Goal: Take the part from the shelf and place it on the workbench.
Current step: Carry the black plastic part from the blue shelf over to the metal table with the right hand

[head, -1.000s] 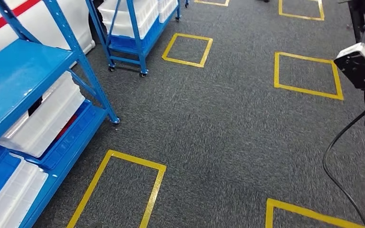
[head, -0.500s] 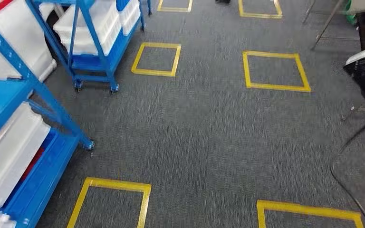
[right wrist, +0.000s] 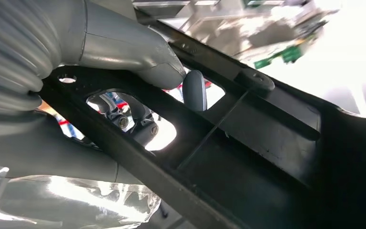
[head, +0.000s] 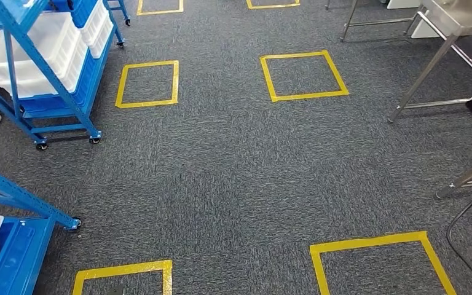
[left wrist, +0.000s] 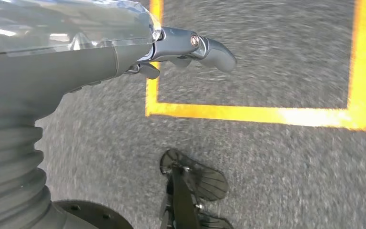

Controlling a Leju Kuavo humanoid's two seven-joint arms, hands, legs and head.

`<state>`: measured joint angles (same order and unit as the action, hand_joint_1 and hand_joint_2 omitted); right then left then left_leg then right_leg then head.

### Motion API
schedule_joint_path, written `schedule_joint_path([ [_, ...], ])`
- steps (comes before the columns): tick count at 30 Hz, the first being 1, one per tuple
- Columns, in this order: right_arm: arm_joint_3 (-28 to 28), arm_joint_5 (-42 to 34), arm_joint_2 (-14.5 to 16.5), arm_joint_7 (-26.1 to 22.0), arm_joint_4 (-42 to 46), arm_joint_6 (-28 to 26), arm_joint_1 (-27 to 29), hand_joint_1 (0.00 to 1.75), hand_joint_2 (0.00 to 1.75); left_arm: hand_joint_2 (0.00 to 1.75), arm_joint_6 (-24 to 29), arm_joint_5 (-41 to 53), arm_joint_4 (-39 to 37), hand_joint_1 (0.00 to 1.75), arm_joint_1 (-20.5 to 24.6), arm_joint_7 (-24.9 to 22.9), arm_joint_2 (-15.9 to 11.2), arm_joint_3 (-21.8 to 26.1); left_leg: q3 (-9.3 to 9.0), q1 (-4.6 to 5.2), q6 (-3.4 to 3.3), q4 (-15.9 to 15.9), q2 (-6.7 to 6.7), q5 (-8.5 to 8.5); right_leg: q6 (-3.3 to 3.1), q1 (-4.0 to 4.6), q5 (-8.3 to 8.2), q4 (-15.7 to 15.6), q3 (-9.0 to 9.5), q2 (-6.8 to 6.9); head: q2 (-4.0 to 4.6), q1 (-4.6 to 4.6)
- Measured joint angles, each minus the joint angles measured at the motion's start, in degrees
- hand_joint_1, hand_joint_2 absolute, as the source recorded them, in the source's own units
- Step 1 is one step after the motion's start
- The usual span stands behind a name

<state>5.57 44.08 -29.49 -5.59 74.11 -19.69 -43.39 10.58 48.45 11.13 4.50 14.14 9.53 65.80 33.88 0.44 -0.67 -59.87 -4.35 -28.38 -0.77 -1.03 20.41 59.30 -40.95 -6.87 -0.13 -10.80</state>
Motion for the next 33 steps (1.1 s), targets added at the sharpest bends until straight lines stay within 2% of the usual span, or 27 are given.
schedule_joint_path([
  [1,0.0,0.49,0.09,0.3,-0.1,0.01,-0.06,1.75,1.75,1.75,-0.06,0.0,0.0,0.0,0.04,0.04,-0.14,-0.01,-0.1,0.19,-0.48,0.65,-0.53,0.32,0.48,-0.25,-0.14,-0.08,-0.07,-0.72,0.0,-0.01],
  [2,-0.02,0.84,0.15,0.55,-0.2,0.01,-0.13,1.75,1.75,1.75,-0.08,-0.01,0.0,0.0,0.08,0.07,-0.23,-0.01,-0.31,0.42,-0.95,0.87,-0.11,0.49,1.01,-0.44,-0.33,-0.28,-0.17,-1.51,0.0,-0.01],
  [3,-0.06,1.08,0.16,0.77,-0.3,0.01,-0.21,1.75,1.75,1.75,-0.09,-0.01,0.0,0.0,0.11,0.08,-0.27,-0.01,-0.62,0.41,-1.36,1.33,0.53,1.35,1.36,-0.54,-0.41,-0.32,-0.23,-1.64,0.0,-0.01],
  [4,-0.14,1.21,0.14,0.88,-0.38,0.0,-0.4,1.75,1.75,1.75,-0.1,-0.01,0.0,0.0,0.13,0.09,-0.28,-0.01,-0.99,0.37,-1.66,1.95,1.23,1.97,1.54,-0.42,-0.05,0.02,-0.4,-0.54,0.0,0.0],
  [5,-0.22,1.27,0.14,0.98,-0.48,0.01,-0.73,1.75,1.75,1.75,-0.13,-0.01,0.0,0.0,0.16,0.1,-0.28,-0.01,-1.34,0.31,-1.89,2.62,1.98,2.48,1.65,-0.25,0.96,1.23,-0.91,1.21,0.0,0.01],
  [7,-0.33,1.5,0.21,1.09,-0.75,0.14,-1.43,1.75,1.75,1.75,-0.22,-0.01,0.0,0.0,0.12,0.15,-0.3,-0.01,-1.64,0.29,-2.18,3.38,3.42,2.97,1.85,0.0,4.78,7.09,-3.2,5.22,0.01,0.03],
  [8,-0.33,1.66,0.28,1.11,-0.96,0.29,-1.69,1.75,1.75,1.75,-0.3,-0.01,0.0,0.0,0.07,0.19,-0.32,-0.01,-1.63,0.31,-2.21,3.41,4.19,2.99,2.09,-0.13,6.66,10.79,-4.61,6.01,0.01,0.03],
  [9,-0.33,1.83,0.32,1.11,-1.19,0.46,-1.86,1.75,1.75,1.75,-0.38,-0.01,0.0,0.0,0.03,0.23,-0.33,0.0,-1.61,0.29,-2.18,3.37,4.94,2.93,2.38,-0.32,7.81,13.59,-5.54,6.36,0.01,0.04],
  [10,-0.33,1.94,0.33,1.12,-1.42,0.62,-2.01,1.75,1.75,1.75,-0.46,-0.01,0.0,0.0,0.03,0.27,-0.33,0.01,-1.61,0.26,-2.1,3.3,5.72,2.83,2.69,-0.55,7.96,14.53,-5.54,6.58,0.01,0.04],
  [11,-0.33,2.02,0.33,1.12,-1.67,0.77,-2.21,1.75,1.75,1.75,-0.58,-0.02,0.0,0.0,0.03,0.3,-0.33,0.01,-1.61,0.19,-1.97,3.17,6.46,2.68,2.98,-0.75,7.21,13.29,-4.43,6.88,0.01,0.03],
  [12,-0.33,2.06,0.33,1.11,-1.87,0.87,-2.46,1.75,1.75,1.75,-0.73,-0.02,0.0,0.0,0.04,0.32,-0.31,0.01,-1.62,0.12,-1.76,2.95,7.18,2.45,3.25,-0.88,5.83,10.04,-2.24,7.53,0.01,0.04],
  [13,-0.33,2.08,0.33,1.06,-2.05,0.96,-2.79,1.75,1.75,1.75,-0.88,-0.03,0.01,0.0,0.04,0.37,-0.33,0.01,-1.64,0.14,-1.46,2.64,7.84,2.15,3.42,-0.85,4.79,6.07,0.2,9.0,0.01,0.04],
  [15,-0.33,2.18,0.36,0.88,-2.34,1.15,-3.41,1.75,1.75,1.75,-1.17,-0.04,0.02,0.0,0.08,0.51,-0.39,0.01,-1.75,0.4,-0.78,1.97,9.01,1.4,3.04,-0.54,3.72,0.73,3.46,11.06,0.0,0.03],
  [16,-0.33,2.31,0.37,0.76,-2.48,1.23,-3.6,1.75,1.75,1.75,-1.31,-0.05,0.02,0.0,0.11,0.6,-0.44,0.01,-1.89,0.56,-0.46,1.82,9.57,1.11,2.66,-0.33,3.87,0.02,3.85,11.37,0.01,0.03],
  [18,-0.33,2.63,0.38,0.57,-2.69,1.33,-3.77,1.75,1.75,1.75,-1.6,-0.07,0.02,0.0,0.21,0.75,-0.46,0.01,-2.26,0.61,0.13,1.82,10.69,0.69,1.89,-0.25,3.79,0.09,3.85,9.89,0.01,0.03],
  [19,-0.33,2.79,0.38,0.49,-2.76,1.34,-3.93,1.75,1.75,1.75,-1.74,-0.07,0.02,0.0,0.26,0.79,-0.48,0.01,-2.27,0.46,0.49,1.44,10.33,0.23,1.56,-0.34,3.74,0.02,3.88,9.24,0.02,0.03],
  [20,-0.32,2.93,0.41,0.44,-2.81,1.36,-4.17,1.75,1.75,1.75,-1.85,-0.08,0.02,0.0,0.3,0.83,-0.48,0.01,-1.83,0.27,0.83,0.16,9.25,-0.73,1.2,-0.46,3.69,-0.07,3.93,8.61,0.01,0.02],
  [22,-0.28,3.27,0.6,0.35,-2.87,1.42,-4.75,1.75,1.75,1.75,-2.07,-0.1,0.02,0.0,0.26,0.87,-0.48,0.01,0.98,-0.09,1.34,-6.12,6.15,-4.16,0.64,-0.59,3.65,-0.15,3.98,7.37,0.01,0.02],
  [24,-0.22,3.69,0.85,0.31,-3.09,1.56,-5.14,1.75,1.75,1.75,-2.2,-0.12,0.02,0.0,0.14,0.89,-0.48,0.01,4.95,-0.13,1.48,-13.95,4.98,-7.08,0.43,-0.45,3.64,-0.15,3.97,5.95,0.0,0.02],
  [25,-0.18,3.85,0.94,0.31,-3.27,1.61,-5.27,1.75,1.75,1.75,-2.22,-0.12,0.02,0.0,0.1,0.88,-0.47,0.01,6.13,-0.13,1.42,-15.86,4.89,-7.16,0.41,-0.36,3.64,-0.14,3.98,5.18,0.0,0.03],
  [26,-0.12,3.96,1.01,0.32,-3.45,1.65,-5.41,1.75,1.75,1.75,-2.24,-0.12,0.02,0.0,0.07,0.88,-0.46,0.01,6.28,-0.13,1.26,-15.46,4.81,-6.05,0.41,-0.29,3.62,-0.13,4.0,4.37,0.0,0.03],
  [27,-0.06,4.04,1.05,0.32,-3.6,1.66,-5.58,1.75,1.75,1.75,-2.24,-0.12,0.02,0.0,0.06,0.88,-0.46,0.01,5.38,-0.12,1.0,-12.88,4.5,-4.04,0.43,-0.26,3.61,-0.12,4.03,3.57,0.0,0.03],
  [29,0.05,4.4,1.11,0.41,-3.84,1.71,-6.09,1.75,1.75,1.75,-2.26,-0.14,0.02,0.0,0.07,0.9,-0.52,0.01,2.08,-0.16,0.28,-4.73,2.01,0.3,0.62,-0.28,3.53,-0.06,3.97,2.06,0.0,0.03],
  [30,0.13,4.73,1.19,0.49,-4.02,1.79,-6.43,1.75,1.75,1.75,-2.29,-0.15,0.02,0.0,0.05,0.91,-0.57,0.01,0.76,-0.24,0.03,-1.59,0.75,1.51,0.85,-0.33,3.43,-0.03,3.86,1.39,0.0,0.02],
  [31,0.21,5.09,1.28,0.61,-4.28,1.9,-6.84,1.75,1.75,1.75,-2.32,-0.16,0.02,0.0,0.03,0.93,-0.61,0.01,-0.04,-0.22,-0.16,0.28,-0.15,1.98,1.15,-0.44,3.3,-0.05,3.7,0.71,0.01,0.03],
  [32,0.32,5.41,1.36,0.73,-4.59,2.02,-7.23,1.75,1.75,1.75,-2.35,-0.16,0.02,0.0,0.02,0.93,-0.63,0.02,-0.39,-0.16,-0.33,1.0,-0.23,1.93,1.54,-0.59,3.12,-0.16,3.54,0.01,0.01,0.02],
  [33,0.46,5.66,1.42,0.82,-4.93,2.15,-7.59,1.75,1.75,1.75,-2.38,-0.17,0.02,0.0,0.04,0.93,-0.62,0.02,-0.56,-0.15,-0.51,1.35,0.45,2.08,2.0,-0.69,2.86,-0.41,3.43,-0.69,0.01,0.02],
])
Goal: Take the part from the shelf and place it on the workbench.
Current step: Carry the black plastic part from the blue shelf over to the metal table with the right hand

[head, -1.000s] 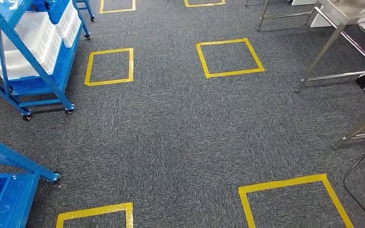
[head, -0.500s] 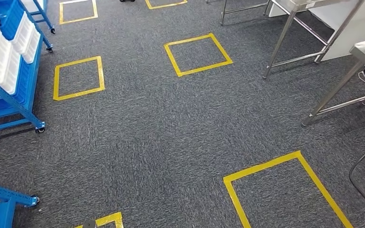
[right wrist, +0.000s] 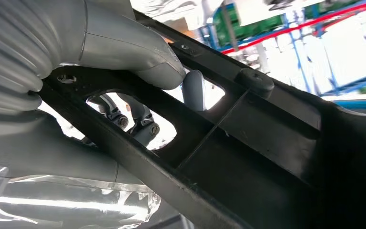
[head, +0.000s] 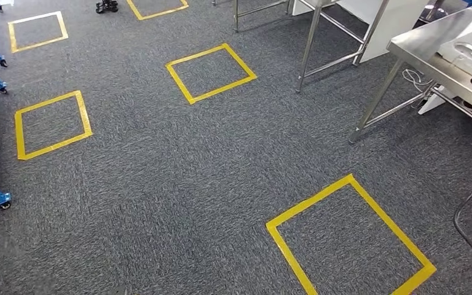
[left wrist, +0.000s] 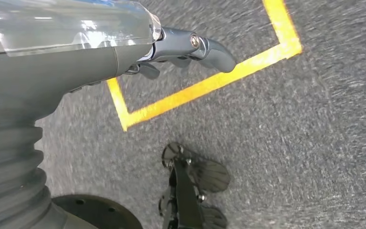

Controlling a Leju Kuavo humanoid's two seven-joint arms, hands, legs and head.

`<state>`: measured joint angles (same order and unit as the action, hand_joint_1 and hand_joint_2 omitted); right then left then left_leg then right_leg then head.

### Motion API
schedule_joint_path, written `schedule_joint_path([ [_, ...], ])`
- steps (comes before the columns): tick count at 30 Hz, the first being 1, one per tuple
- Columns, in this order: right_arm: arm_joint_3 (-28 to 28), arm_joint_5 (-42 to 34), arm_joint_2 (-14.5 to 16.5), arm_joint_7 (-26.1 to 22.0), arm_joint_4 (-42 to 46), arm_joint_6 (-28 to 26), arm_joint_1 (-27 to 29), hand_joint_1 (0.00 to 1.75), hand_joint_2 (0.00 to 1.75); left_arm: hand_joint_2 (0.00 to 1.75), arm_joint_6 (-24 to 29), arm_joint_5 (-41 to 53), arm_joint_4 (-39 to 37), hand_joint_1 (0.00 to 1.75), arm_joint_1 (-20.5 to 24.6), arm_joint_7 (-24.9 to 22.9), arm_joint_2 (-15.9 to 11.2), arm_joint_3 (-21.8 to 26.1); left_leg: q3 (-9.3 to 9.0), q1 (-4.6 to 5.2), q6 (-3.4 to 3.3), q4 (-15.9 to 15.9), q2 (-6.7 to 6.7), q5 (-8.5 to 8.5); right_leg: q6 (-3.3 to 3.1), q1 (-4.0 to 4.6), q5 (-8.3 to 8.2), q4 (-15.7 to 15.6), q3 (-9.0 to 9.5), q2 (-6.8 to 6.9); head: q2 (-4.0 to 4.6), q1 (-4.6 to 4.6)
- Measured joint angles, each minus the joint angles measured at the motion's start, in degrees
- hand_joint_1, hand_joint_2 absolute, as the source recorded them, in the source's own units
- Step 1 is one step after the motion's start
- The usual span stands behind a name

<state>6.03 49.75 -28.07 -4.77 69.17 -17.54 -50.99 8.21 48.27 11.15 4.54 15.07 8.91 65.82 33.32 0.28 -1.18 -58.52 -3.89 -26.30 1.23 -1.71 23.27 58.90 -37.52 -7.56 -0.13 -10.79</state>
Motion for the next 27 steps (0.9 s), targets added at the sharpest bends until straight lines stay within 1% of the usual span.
schedule_joint_path([
  [1,0.12,0.15,-0.03,0.07,-0.33,0.1,-0.3,1.75,1.75,1.75,-0.03,-0.02,0.0,0.0,0.08,0.0,0.01,0.01,-0.21,0.0,-0.29,0.47,0.7,0.28,0.29,-0.07,-0.03,-0.05,-0.14,0.03,0.0,0.0],
  [2,0.26,0.27,-0.09,0.09,-0.67,0.19,-0.7,1.75,1.75,1.75,-0.06,-0.04,0.0,0.0,0.15,-0.01,0.01,0.02,-0.39,-0.08,-0.66,1.03,1.43,0.64,0.47,0.06,0.5,0.53,-0.54,1.03,0.0,0.01],
  [3,0.43,0.35,-0.13,0.1,-1.03,0.26,-1.24,1.75,1.75,1.75,-0.11,-0.08,0.0,0.0,0.21,-0.02,0.01,0.03,-0.52,-0.18,-0.98,1.58,2.17,0.98,0.55,0.24,1.65,2.17,-1.34,2.59,0.0,0.02],
  [4,0.63,0.43,-0.1,0.05,-1.41,0.31,-1.8,1.75,1.75,1.75,-0.17,-0.13,0.0,0.0,0.23,-0.03,-0.01,0.05,-0.57,-0.18,-1.17,1.88,2.87,1.18,0.52,0.3,3.37,4.99,-2.59,4.51,0.0,0.03],
  [5,0.94,0.55,0.0,-0.04,-1.9,0.32,-2.43,1.75,1.75,1.75,-0.22,-0.17,0.0,0.0,0.2,-0.06,-0.02,0.11,-0.56,-0.13,-1.31,1.99,3.58,1.23,0.62,0.38,5.29,8.71,-4.24,5.92,0.0,0.04],
  [6,1.36,0.69,0.21,-0.17,-2.48,0.3,-2.94,1.75,1.75,1.75,-0.28,-0.21,0.0,0.0,0.17,-0.09,-0.02,0.18,-0.54,-0.11,-1.33,1.96,4.34,1.18,0.78,0.3,6.69,12.27,-5.8,6.6,0.0,0.03],
  [7,1.86,0.85,0.44,-0.35,-3.17,0.26,-3.39,1.75,1.75,1.75,-0.31,-0.25,0.0,0.0,0.16,-0.12,-0.02,0.27,-0.55,-0.12,-1.3,1.91,5.13,1.1,0.97,0.2,7.22,14.56,-6.75,6.96,0.0,0.03],
  [8,2.49,0.98,0.72,-0.55,-3.99,0.18,-3.88,1.75,1.75,1.75,-0.33,-0.28,0.0,0.0,0.17,-0.13,0.01,0.41,-0.58,-0.16,-1.21,1.81,5.95,0.96,1.17,0.07,6.72,14.84,-6.74,7.26,-0.01,0.04],
  [9,3.07,1.07,1.01,-0.71,-4.76,0.08,-4.39,1.75,1.75,1.75,-0.34,-0.33,0.0,0.0,0.2,-0.13,0.05,0.55,-0.61,-0.21,-1.07,1.64,6.74,0.76,1.35,-0.05,5.27,12.79,-5.56,7.71,-0.01,0.03],
  [10,3.57,1.13,1.28,-0.85,-5.43,-0.03,-4.91,1.75,1.75,1.75,-0.34,-0.37,0.0,0.0,0.26,-0.11,0.09,0.68,-0.64,-0.25,-0.86,1.35,7.46,0.49,1.48,-0.13,3.35,8.98,-3.44,8.69,-0.01,0.03],
  [11,4.0,1.16,1.57,-0.94,-6.05,-0.2,-5.49,1.75,1.75,1.75,-0.33,-0.42,0.0,0.0,0.31,-0.1,0.11,0.79,-0.63,-0.13,-0.57,0.97,8.09,0.14,1.46,0.09,2.04,5.14,-1.36,10.31,-0.01,0.03],
  [12,4.33,1.19,1.83,-0.98,-6.5,-0.36,-5.99,1.75,1.75,1.75,-0.31,-0.51,0.0,0.0,0.36,-0.08,0.13,0.86,-0.61,0.03,-0.27,0.59,8.67,-0.21,1.25,0.29,1.19,2.22,0.15,11.44,0.0,0.02],
  [13,4.62,1.21,2.05,-1.01,-6.93,-0.5,-6.41,1.75,1.75,1.75,-0.28,-0.66,0.0,0.0,0.41,-0.07,0.13,0.9,-0.65,0.21,0.02,0.3,9.22,-0.5,0.97,0.51,0.93,0.58,0.92,12.15,0.0,0.01],
  [14,4.9,1.23,2.27,-1.05,-7.36,-0.62,-6.71,1.75,1.75,1.75,-0.25,-0.8,0.0,0.0,0.44,-0.06,0.11,0.96,-0.7,0.39,0.3,0.18,9.78,-0.71,0.61,0.75,1.16,0.29,0.91,12.13,0.0,0.01],
  [15,5.15,1.24,2.43,-1.09,-7.72,-0.66,-6.89,1.75,1.75,1.75,-0.21,-0.95,0.0,0.0,0.46,-0.09,0.12,1.01,-0.83,0.42,0.56,0.13,10.45,-0.86,0.25,0.69,1.04,0.29,0.76,11.21,0.0,0.0],
  [16,5.36,1.25,2.58,-1.15,-8.07,-0.69,-7.02,1.75,1.75,1.75,-0.12,-1.07,0.0,0.0,0.5,-0.14,0.1,1.07,-0.89,0.34,0.89,0.05,10.7,-1.12,-0.06,0.59,0.98,0.26,0.72,10.52,-0.01,0.01],
  [17,5.56,1.25,2.75,-1.25,-8.41,-0.71,-7.28,1.75,1.75,1.75,0.04,-1.11,0.0,0.0,0.53,-0.2,0.1,1.13,-0.72,0.19,1.24,-0.57,9.98,-1.73,-0.39,0.46,0.89,0.19,0.71,9.85,-0.01,0.01],
  [18,5.83,1.27,3.08,-1.38,-8.8,-0.73,-7.65,1.75,1.75,1.75,0.29,-1.16,0.0,0.0,0.55,-0.27,0.1,1.19,-0.02,0.0,1.58,-2.32,8.62,-2.92,-0.76,0.3,0.77,0.11,0.69,9.18,-0.01,0.01],
  [19,6.17,1.34,3.57,-1.57,-9.26,-0.79,-8.04,1.75,1.75,1.75,0.58,-1.2,0.0,0.0,0.53,-0.32,0.11,1.26,1.27,-0.21,1.86,-5.25,6.9,-4.57,-1.06,0.19,0.68,0.06,0.67,8.47,-0.01,0.0],
  [20,6.58,1.44,4.21,-1.74,-9.78,-0.86,-8.39,1.75,1.75,1.75,0.88,-1.21,0.0,0.0,0.49,-0.38,0.12,1.35,3.04,-0.33,2.05,-9.17,5.39,-6.43,-1.29,0.19,0.61,0.06,0.6,7.69,0.0,0.0],
  [21,7.05,1.56,4.9,-1.86,-10.34,-0.93,-8.61,1.75,1.75,1.75,1.12,-1.23,0.0,0.0,0.46,-0.44,0.12,1.47,4.98,-0.4,2.16,-13.19,4.71,-7.99,-1.43,0.25,0.55,0.06,0.54,6.82,-0.01,0.0],
  [22,7.48,1.67,5.51,-1.93,-10.87,-0.99,-8.68,1.75,1.75,1.75,1.29,-1.23,0.0,0.0,0.45,-0.49,0.13,1.59,6.46,-0.42,2.2,-16.03,4.49,-8.68,-1.48,0.31,0.51,0.07,0.53,5.91,-0.01,0.0],
  [23,7.81,1.73,5.98,-1.94,-11.38,-1.03,-8.69,1.75,1.75,1.75,1.39,-1.23,0.0,0.0,0.46,-0.52,0.14,1.7,7.12,-0.43,2.13,-16.93,4.41,-8.27,-1.47,0.37,0.48,0.1,0.53,5.03,-0.01,0.0],
  [24,8.05,1.76,6.33,-1.92,-11.84,-1.03,-8.75,1.75,1.75,1.75,1.41,-1.21,0.0,0.0,0.48,-0.52,0.15,1.8,6.7,-0.43,1.97,-15.42,4.24,-6.73,-1.44,0.4,0.46,0.14,0.55,4.16,-0.01,0.01],
  [25,8.18,1.78,6.6,-1.91,-12.23,-1.03,-8.88,1.75,1.75,1.75,1.4,-1.2,0.0,0.0,0.49,-0.51,0.16,1.89,5.36,-0.43,1.72,-12.0,3.69,-4.5,-1.38,0.41,0.42,0.18,0.56,3.37,-0.01,0.01],
  [26,8.27,1.8,6.83,-1.9,-12.55,-1.01,-9.09,1.75,1.75,1.75,1.37,-1.17,0.0,0.0,0.47,-0.48,0.14,1.99,3.65,-0.47,1.38,-7.82,2.3,-2.44,-1.26,0.4,0.37,0.22,0.52,2.65,-0.01,0.01],
  [27,8.39,1.81,7.01,-1.88,-12.85,-0.96,-9.37,1.75,1.75,1.75,1.33,-1.16,0.0,0.0,0.44,-0.43,0.11,2.1,2.1,-0.55,1.09,-4.17,1.0,-0.97,-1.03,0.38,0.28,0.28,0.4,1.88,-0.01,0.01],
])
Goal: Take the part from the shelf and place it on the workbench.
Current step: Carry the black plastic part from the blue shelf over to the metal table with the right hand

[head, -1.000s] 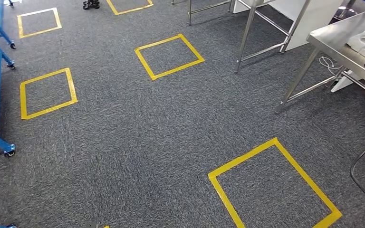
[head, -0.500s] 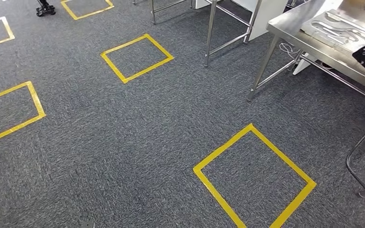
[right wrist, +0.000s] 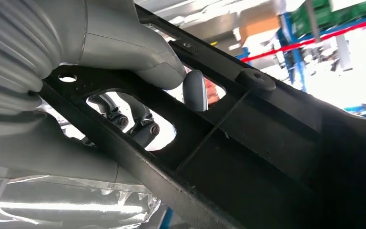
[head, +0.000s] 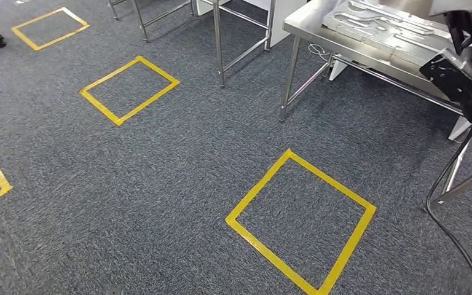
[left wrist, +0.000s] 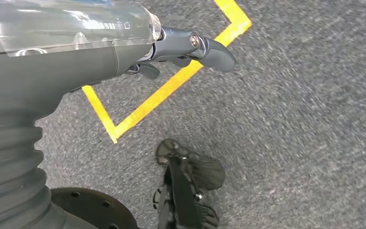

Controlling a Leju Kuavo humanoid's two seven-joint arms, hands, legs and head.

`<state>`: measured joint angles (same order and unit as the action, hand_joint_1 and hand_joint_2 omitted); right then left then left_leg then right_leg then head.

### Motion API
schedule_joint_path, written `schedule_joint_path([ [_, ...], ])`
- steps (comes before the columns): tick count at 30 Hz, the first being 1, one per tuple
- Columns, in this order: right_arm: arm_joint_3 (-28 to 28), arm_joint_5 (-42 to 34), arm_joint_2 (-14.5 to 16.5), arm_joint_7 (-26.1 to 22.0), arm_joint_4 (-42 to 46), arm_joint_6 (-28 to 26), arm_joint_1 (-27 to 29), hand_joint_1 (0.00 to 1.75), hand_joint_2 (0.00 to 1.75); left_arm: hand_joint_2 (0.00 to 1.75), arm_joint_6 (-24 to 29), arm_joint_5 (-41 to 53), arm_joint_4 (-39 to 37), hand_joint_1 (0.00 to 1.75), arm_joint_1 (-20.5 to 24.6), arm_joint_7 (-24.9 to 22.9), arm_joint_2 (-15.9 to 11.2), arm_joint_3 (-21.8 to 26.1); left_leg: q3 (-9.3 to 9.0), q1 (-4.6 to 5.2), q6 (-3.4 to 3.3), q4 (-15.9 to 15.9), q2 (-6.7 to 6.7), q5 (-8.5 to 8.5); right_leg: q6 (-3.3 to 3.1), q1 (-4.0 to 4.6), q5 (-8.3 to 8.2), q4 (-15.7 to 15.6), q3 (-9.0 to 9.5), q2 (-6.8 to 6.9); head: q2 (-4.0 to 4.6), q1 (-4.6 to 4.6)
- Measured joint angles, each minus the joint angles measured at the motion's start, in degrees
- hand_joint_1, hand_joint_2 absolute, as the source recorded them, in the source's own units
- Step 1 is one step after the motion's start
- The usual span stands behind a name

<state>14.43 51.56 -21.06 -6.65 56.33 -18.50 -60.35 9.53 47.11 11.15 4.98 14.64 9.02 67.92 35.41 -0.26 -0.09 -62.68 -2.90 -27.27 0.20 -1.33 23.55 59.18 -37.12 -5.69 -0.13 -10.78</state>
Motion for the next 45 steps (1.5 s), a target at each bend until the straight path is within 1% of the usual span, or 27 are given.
schedule_joint_path([
  [2,0.33,0.04,0.32,0.09,-0.44,0.24,-0.41,1.75,1.75,1.75,-0.06,0.02,0.0,0.0,-0.03,0.1,-0.05,0.13,-1.48,0.02,-0.43,3.34,-1.49,0.84,0.7,-0.2,-0.33,-0.1,-0.34,-1.35,0.0,-0.01],
  [4,0.56,0.08,0.45,0.3,-0.79,0.57,-0.54,1.75,1.75,1.75,-0.08,0.03,0.0,0.0,0.09,0.14,-0.03,0.15,-1.76,0.0,-0.93,3.9,-0.24,1.15,1.57,-0.4,-0.73,-0.46,-0.57,-2.57,0.0,-0.01],
  [6,0.65,0.11,0.4,0.5,-1.14,0.92,-0.88,1.75,1.75,1.75,-0.07,0.04,0.0,0.0,0.23,0.13,0.0,0.18,-1.99,-0.2,-1.74,4.8,1.27,1.78,2.06,-0.19,0.28,0.88,-1.43,-0.62,0.0,0.02],
  [8,0.81,0.23,0.48,0.61,-1.5,1.32,-1.54,1.75,1.75,1.75,-0.07,0.08,0.0,0.0,0.21,0.11,-0.01,0.19,-2.02,-0.1,-2.26,5.3,2.76,2.14,2.2,0.0,3.66,6.55,-4.04,3.31,0.01,0.05],
  [9,0.95,0.3,0.58,0.64,-1.72,1.52,-1.78,1.75,1.75,1.75,-0.07,0.09,0.0,0.0,0.15,0.11,-0.02,0.2,-1.96,0.01,-2.35,5.29,3.5,2.15,2.29,-0.05,5.5,10.4,-5.72,4.5,0.01,0.04],
  [11,1.21,0.42,0.69,0.72,-2.16,1.82,-1.87,1.75,1.75,1.75,-0.09,0.1,0.0,0.0,0.06,0.1,-0.02,0.22,-1.92,0.1,-2.35,5.2,5.02,2.03,2.5,-0.14,6.81,14.91,-7.45,5.36,0.01,0.06],
  [13,1.34,0.46,0.73,0.86,-2.42,1.93,-1.98,1.75,1.75,1.75,-0.14,0.13,0.0,0.0,0.07,0.09,0.02,0.23,-1.94,0.1,-2.18,4.97,6.45,1.8,2.56,-0.15,4.37,11.21,-5.03,6.14,0.01,0.06],
  [15,1.39,0.39,0.78,0.97,-2.5,1.99,-2.5,1.75,1.75,1.75,-0.21,0.16,0.0,0.0,0.12,0.05,0.04,0.23,-1.97,0.33,-1.8,4.56,7.76,1.37,2.2,0.22,1.68,3.54,-0.68,9.3,0.02,0.05],
  [17,1.44,-0.06,0.99,0.94,-2.56,2.13,-3.13,1.75,1.75,1.75,-0.26,0.18,0.0,0.0,0.15,-0.02,0.01,0.23,-2.04,0.78,-1.26,4.16,8.95,0.94,1.51,0.67,1.01,-0.01,1.07,11.76,0.01,0.05],
  [18,1.48,-0.58,1.19,0.83,-2.62,2.22,-3.34,1.75,1.75,1.75,-0.29,0.19,0.0,0.0,0.17,-0.06,-0.03,0.23,-2.13,1.01,-1.0,4.11,9.66,0.79,1.15,0.8,1.01,0.08,0.93,11.68,0.01,0.04],
  [19,1.52,-1.22,1.39,0.65,-2.64,2.3,-3.5,1.75,1.75,1.75,-0.33,0.19,0.0,0.0,0.16,-0.1,-0.04,0.23,-2.24,1.07,-0.7,4.02,10.36,0.58,0.88,0.69,0.87,-0.04,0.8,10.71,0.01,0.04],
  [20,1.55,-1.89,1.66,0.41,-2.67,2.36,-3.65,1.75,1.75,1.75,-0.37,0.2,0.0,0.0,0.19,-0.13,-0.06,0.23,-2.3,0.96,-0.36,3.74,10.16,0.2,0.59,0.55,0.78,-0.14,0.7,9.83,0.01,0.0],
  [22,1.57,-3.63,2.3,-0.16,-2.69,2.79,-4.05,1.75,1.75,1.75,-0.48,0.22,0.0,0.0,0.23,-0.15,-0.09,0.23,-1.08,0.59,0.26,0.61,7.42,-1.98,-0.16,0.23,0.65,-0.33,0.66,8.58,0.01,-0.05],
  [24,1.57,-6.94,3.27,-1.17,-2.7,4.52,-4.26,1.75,1.75,1.75,-0.56,0.24,0.0,0.0,0.09,-0.21,-0.1,0.23,2.29,0.28,0.61,-6.9,4.26,-5.55,-0.7,0.19,0.73,-0.38,0.62,7.33,0.01,-0.11],
  [26,1.57,-12.57,4.59,-2.84,-2.7,7.6,-3.99,1.75,1.75,1.75,-0.57,0.25,0.0,0.0,-0.18,-0.35,-0.09,0.24,5.3,0.21,0.66,-12.81,3.55,-7.03,-0.88,0.36,0.84,-0.37,0.76,5.7,0.01,-0.14],
  [27,1.57,-15.25,5.2,-3.52,-2.69,8.96,-3.78,1.75,1.75,1.75,-0.57,0.25,0.0,0.0,-0.25,-0.43,-0.09,0.25,5.45,0.2,0.51,-12.6,3.51,-6.05,-0.88,0.46,0.92,-0.35,0.94,4.96,0.01,-0.13],
  [28,1.57,-17.77,5.8,-4.09,-2.64,10.21,-3.62,1.75,1.75,1.75,-0.57,0.25,0.0,0.0,-0.24,-0.5,-0.09,0.26,4.65,0.21,0.27,-10.24,3.5,-4.11,-0.83,0.53,1.03,-0.33,1.16,4.33,0.01,-0.13],
  [30,1.58,-20.45,6.56,-4.6,-2.46,11.4,-3.5,1.75,1.75,1.75,-0.49,0.25,0.0,0.0,-0.11,-0.64,-0.14,0.33,1.44,0.38,-0.56,-2.22,3.29,0.04,-0.56,0.71,1.35,-0.27,1.58,3.52,0.02,-0.13],
  [31,1.58,-21.15,6.84,-4.72,-2.32,11.63,-3.51,1.75,1.75,1.75,-0.39,0.25,0.0,0.0,-0.01,-0.71,-0.18,0.37,0.12,0.49,-0.92,0.91,3.16,1.03,-0.33,0.79,1.48,-0.27,1.66,3.31,0.02,-0.13],
  [32,1.59,-21.62,7.07,-4.82,-2.2,11.74,-3.51,1.75,1.75,1.75,-0.27,0.25,0.0,0.0,0.06,-0.8,-0.22,0.4,-0.68,0.59,-1.22,2.87,3.05,1.31,-0.04,0.83,1.54,-0.33,1.7,3.17,0.02,-0.13],
  [35,1.71,-22.15,7.55,-4.75,-1.81,11.51,-3.34,1.75,1.75,1.75,0.0,0.25,0.0,0.0,0.14,-1.11,-0.19,0.43,-1.52,0.53,-2.02,4.3,3.02,0.97,0.98,0.84,1.45,0.16,1.74,3.29,0.01,-0.13],
  [37,1.96,-22.24,7.76,-4.62,-1.42,11.0,-3.41,1.75,1.75,1.75,0.08,0.28,0.0,0.0,0.12,-1.2,-0.1,0.44,-2.37,0.31,-2.57,4.75,3.01,0.95,1.39,0.79,2.6,2.64,0.57,4.04,0.0,-0.11],
  [40,2.3,-22.33,8.02,-4.47,-1.23,10.12,-3.5,1.75,1.75,1.75,0.08,0.36,0.0,0.0,0.09,-1.2,-0.06,0.45,-3.49,0.26,-2.9,4.93,2.99,0.23,1.92,0.59,6.13,12.49,-5.38,4.99,0.0,-0.1],
  [41,2.38,-22.34,8.09,-4.4,-1.22,10.0,-3.34,1.75,1.75,1.75,0.07,0.37,0.0,0.0,0.04,-1.21,-0.04,0.45,-3.98,0.26,-2.9,4.93,2.99,-0.2,2.1,0.52,6.45,14.8,-7.21,5.1,0.0,-0.1],
  [42,2.48,-22.35,8.15,-4.34,-1.22,9.94,-3.19,1.75,1.75,1.75,0.07,0.38,0.0,0.0,-0.04,-1.22,-0.02,0.45,-4.58,0.26,-2.82,4.92,2.99,-0.69,2.18,0.48,5.81,15.17,-8.14,5.2,0.0,-0.1],
  [43,2.6,-22.35,8.2,-4.3,-1.2,9.91,-3.1,1.75,1.75,1.75,0.06,0.38,0.0,0.0,-0.1,-1.24,0.04,0.45,-5.32,0.25,-2.7,4.92,2.99,-1.26,2.13,0.47,4.11,13.35,-8.0,5.29,0.0,-0.1],
  [45,2.83,-22.35,8.26,-4.28,-1.13,9.81,-3.13,1.75,1.75,1.75,0.06,0.42,-0.01,0.0,-0.21,-1.25,0.16,0.45,-6.82,0.25,-2.36,4.97,3.02,-2.53,1.57,0.65,-1.01,5.81,-5.64,5.64,0.01,-0.09],
])
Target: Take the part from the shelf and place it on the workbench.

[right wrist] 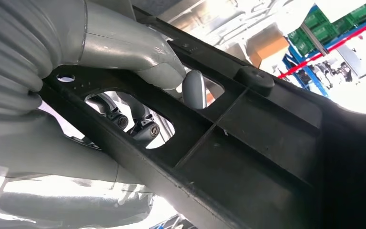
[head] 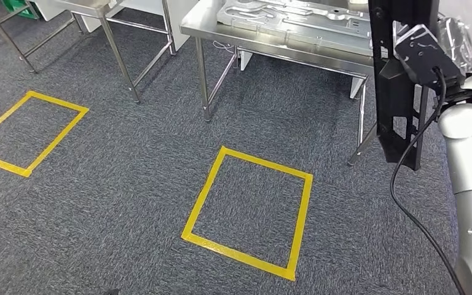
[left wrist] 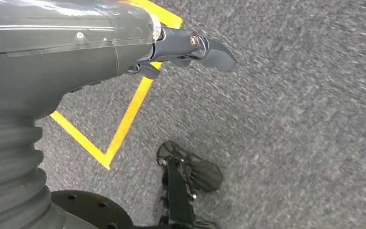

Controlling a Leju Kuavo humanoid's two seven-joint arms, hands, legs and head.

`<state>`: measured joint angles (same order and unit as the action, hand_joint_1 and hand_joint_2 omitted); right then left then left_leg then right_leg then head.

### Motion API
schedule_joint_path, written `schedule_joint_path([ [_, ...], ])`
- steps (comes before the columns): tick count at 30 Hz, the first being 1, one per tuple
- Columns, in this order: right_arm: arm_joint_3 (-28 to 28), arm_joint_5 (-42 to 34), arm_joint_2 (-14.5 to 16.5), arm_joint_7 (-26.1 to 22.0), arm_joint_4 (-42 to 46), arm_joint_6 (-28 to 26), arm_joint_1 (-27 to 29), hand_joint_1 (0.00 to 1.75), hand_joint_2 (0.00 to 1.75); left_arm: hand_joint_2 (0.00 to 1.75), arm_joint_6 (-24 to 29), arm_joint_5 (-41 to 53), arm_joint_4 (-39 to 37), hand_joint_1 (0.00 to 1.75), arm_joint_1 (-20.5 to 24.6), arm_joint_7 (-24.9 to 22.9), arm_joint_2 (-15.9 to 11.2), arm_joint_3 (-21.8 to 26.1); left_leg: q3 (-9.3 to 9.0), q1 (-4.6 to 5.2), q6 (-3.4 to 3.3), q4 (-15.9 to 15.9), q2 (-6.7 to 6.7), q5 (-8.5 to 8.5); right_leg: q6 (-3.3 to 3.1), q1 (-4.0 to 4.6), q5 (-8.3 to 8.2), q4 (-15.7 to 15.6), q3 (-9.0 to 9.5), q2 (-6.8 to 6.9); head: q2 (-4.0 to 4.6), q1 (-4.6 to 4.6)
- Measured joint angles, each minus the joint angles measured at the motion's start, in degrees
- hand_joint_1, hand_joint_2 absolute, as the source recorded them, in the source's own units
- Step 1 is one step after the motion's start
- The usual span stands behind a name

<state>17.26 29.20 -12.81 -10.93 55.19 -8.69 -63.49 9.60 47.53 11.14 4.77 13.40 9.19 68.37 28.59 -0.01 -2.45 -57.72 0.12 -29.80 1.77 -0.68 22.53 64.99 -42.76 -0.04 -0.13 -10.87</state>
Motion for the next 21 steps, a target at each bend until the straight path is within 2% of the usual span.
schedule_joint_path([
  [1,0.15,0.0,0.03,-0.01,0.03,-0.07,-0.1,1.75,1.75,1.75,-0.01,0.1,-0.01,0.0,0.02,0.0,0.05,0.0,-0.5,0.03,0.25,0.1,0.02,-0.54,-0.36,0.29,-1.71,-3.51,1.08,0.21,0.0,0.03],
  [2,0.29,0.0,0.06,-0.01,0.05,-0.14,-0.21,1.75,1.75,1.75,-0.01,0.26,-0.01,0.0,0.06,-0.02,0.07,0.0,-0.77,0.05,0.55,0.26,0.07,-0.97,-0.77,0.58,-2.78,-5.62,1.7,0.37,0.0,0.02],
  [4,0.57,0.03,0.13,0.04,0.2,-0.27,-0.39,1.75,1.75,1.75,-0.01,0.65,-0.02,0.0,0.21,-0.03,0.08,-0.01,-1.18,0.12,1.13,0.34,0.23,-1.24,-1.49,0.89,-2.37,-6.89,2.06,0.33,-0.01,0.02],
  [6,0.78,0.09,0.2,0.04,0.48,-0.42,-0.48,1.75,1.75,1.75,-0.02,0.81,-0.02,0.0,0.27,0.01,0.04,-0.01,-0.84,0.16,1.6,-1.48,0.32,-0.96,-2.19,0.52,-1.67,-7.19,3.06,0.11,-0.01,0.0],
  [7,0.89,0.1,0.23,0.01,0.57,-0.54,-0.57,1.75,1.75,1.75,-0.04,0.82,-0.02,0.0,0.32,0.04,0.03,-0.01,0.33,0.13,1.86,-3.86,0.31,-0.82,-2.5,0.37,-1.23,-7.32,3.76,0.05,0.0,-0.02],
  [8,1.04,0.07,0.27,-0.02,0.63,-0.71,-0.63,1.75,1.75,1.75,-0.08,0.84,-0.02,0.0,0.35,0.07,0.03,-0.01,2.24,0.03,2.14,-7.21,0.28,-1.22,-2.72,0.25,-0.72,-7.45,4.44,0.01,0.0,-0.02],
  [10,1.33,-0.08,0.28,-0.04,0.63,-1.01,-0.6,1.75,1.75,1.75,-0.15,0.88,-0.02,0.0,0.36,0.09,0.04,-0.01,6.39,-0.23,2.6,-13.66,0.25,-3.38,-2.93,0.26,0.23,-7.49,5.43,-0.08,0.0,-0.03],
  [12,1.66,-0.28,0.28,-0.04,0.63,-1.12,-0.4,1.75,1.75,1.75,-0.19,0.89,-0.02,0.0,0.17,0.07,0.04,-0.01,9.42,-0.36,2.86,-16.83,0.26,-6.21,-2.93,0.25,1.13,-7.49,6.45,-0.26,0.0,-0.03],
  [13,1.84,-0.37,0.28,-0.04,0.63,-1.13,-0.35,1.75,1.75,1.75,-0.19,0.89,-0.02,0.0,0.05,0.07,0.04,-0.01,10.28,-0.4,2.91,-16.72,0.26,-6.65,-2.88,0.24,1.65,-7.49,7.1,-0.38,-0.01,-0.03],
  [14,2.04,-0.48,0.28,-0.04,0.63,-1.18,-0.32,1.75,1.75,1.75,-0.2,0.89,-0.02,0.0,-0.08,0.06,0.04,-0.01,10.74,-0.44,2.92,-15.24,0.26,-6.04,-2.79,0.22,2.27,-7.49,7.93,-0.52,-0.01,-0.02],
  [15,2.21,-0.62,0.28,-0.04,0.64,-1.27,-0.32,1.75,1.75,1.75,-0.2,0.89,-0.02,0.0,-0.18,0.05,0.04,-0.01,10.6,-0.47,2.84,-12.29,0.26,-3.91,-2.65,0.21,2.93,-7.48,8.83,-0.62,-0.01,-0.03],
  [17,2.5,-0.98,0.29,-0.07,0.61,-1.76,-0.31,1.75,1.75,1.75,-0.2,0.89,-0.02,0.0,-0.38,0.0,0.04,0.01,9.74,-0.36,2.38,-4.8,0.24,2.99,-2.21,0.26,4.23,-7.47,10.34,-0.76,0.0,-0.03],
  [18,2.6,-1.18,0.29,-0.1,0.58,-2.16,-0.34,1.75,1.75,1.75,-0.2,0.9,-0.02,0.0,-0.45,-0.04,0.04,0.02,9.36,-0.24,2.02,-2.35,0.22,5.45,-1.92,0.3,4.72,-7.49,10.74,-0.81,0.0,-0.03],
  [19,2.68,-1.32,0.28,-0.14,0.62,-2.61,-0.36,1.75,1.75,1.75,-0.21,0.91,-0.02,0.0,-0.49,-0.11,0.04,0.03,9.19,-0.09,1.63,-1.0,0.2,6.76,-1.56,0.35,5.09,-7.48,10.99,-0.87,0.01,-0.02],
  [21,2.72,-1.53,0.24,-0.29,1.04,-3.64,-0.53,1.75,1.75,1.75,-0.22,0.93,-0.02,0.0,-0.44,-0.21,0.04,0.04,8.55,0.07,0.79,-0.55,0.23,6.38,-0.9,0.37,5.43,-7.3,11.29,-0.92,0.0,-0.02],
])
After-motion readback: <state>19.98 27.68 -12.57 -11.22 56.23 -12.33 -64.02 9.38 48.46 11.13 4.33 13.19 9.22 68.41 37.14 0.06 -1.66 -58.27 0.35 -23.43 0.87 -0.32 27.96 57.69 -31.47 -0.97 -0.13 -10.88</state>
